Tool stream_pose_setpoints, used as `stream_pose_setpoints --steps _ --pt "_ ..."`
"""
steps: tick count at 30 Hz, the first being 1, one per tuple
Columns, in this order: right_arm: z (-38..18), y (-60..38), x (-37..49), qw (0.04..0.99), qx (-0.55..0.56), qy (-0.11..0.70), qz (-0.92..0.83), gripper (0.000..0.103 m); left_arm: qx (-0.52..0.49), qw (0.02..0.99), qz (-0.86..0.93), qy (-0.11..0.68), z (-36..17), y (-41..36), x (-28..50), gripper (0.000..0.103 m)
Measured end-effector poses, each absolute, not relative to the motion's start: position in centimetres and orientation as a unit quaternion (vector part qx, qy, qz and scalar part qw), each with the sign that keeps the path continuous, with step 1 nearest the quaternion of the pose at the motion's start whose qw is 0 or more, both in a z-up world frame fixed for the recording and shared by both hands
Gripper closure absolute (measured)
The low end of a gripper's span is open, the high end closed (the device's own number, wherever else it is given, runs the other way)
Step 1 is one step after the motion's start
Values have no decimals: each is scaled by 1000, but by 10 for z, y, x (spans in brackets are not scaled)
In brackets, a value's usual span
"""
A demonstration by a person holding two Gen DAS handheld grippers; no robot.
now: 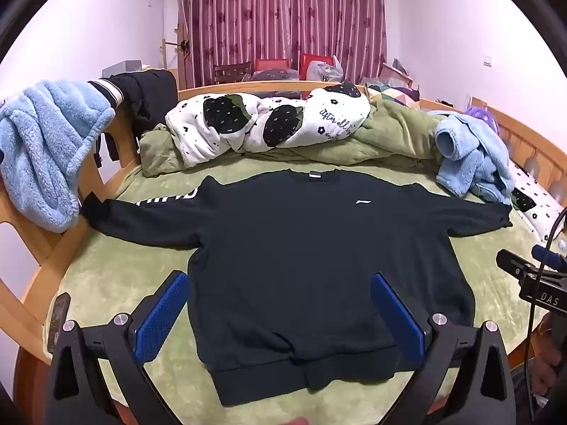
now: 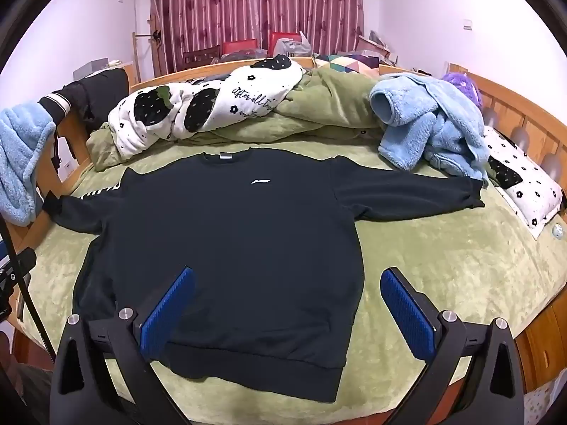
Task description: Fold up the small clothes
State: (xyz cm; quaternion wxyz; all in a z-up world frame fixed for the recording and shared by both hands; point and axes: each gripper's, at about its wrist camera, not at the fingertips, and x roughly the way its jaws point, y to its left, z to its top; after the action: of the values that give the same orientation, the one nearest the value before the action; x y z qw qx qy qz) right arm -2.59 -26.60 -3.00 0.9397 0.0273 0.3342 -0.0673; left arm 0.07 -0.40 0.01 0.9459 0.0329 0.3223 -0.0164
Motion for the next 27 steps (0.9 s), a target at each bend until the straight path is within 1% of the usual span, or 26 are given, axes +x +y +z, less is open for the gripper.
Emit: stream_pose_setpoints --steps 1,5,12,27 --pt "-30 -269 -24 934 53 347 -59 0 22 943 -21 330 1 1 3 0" --pt "-29 -267 -25 936 47 344 -58 0 3 945 -32 326 -2 17 2 0" --pt "-30 -255 -27 937 34 342 -54 0 20 948 -28 316 0 12 -3 0" --pt "-27 -250 -25 938 30 339 -62 0 21 949 -26 315 2 11 -3 0"
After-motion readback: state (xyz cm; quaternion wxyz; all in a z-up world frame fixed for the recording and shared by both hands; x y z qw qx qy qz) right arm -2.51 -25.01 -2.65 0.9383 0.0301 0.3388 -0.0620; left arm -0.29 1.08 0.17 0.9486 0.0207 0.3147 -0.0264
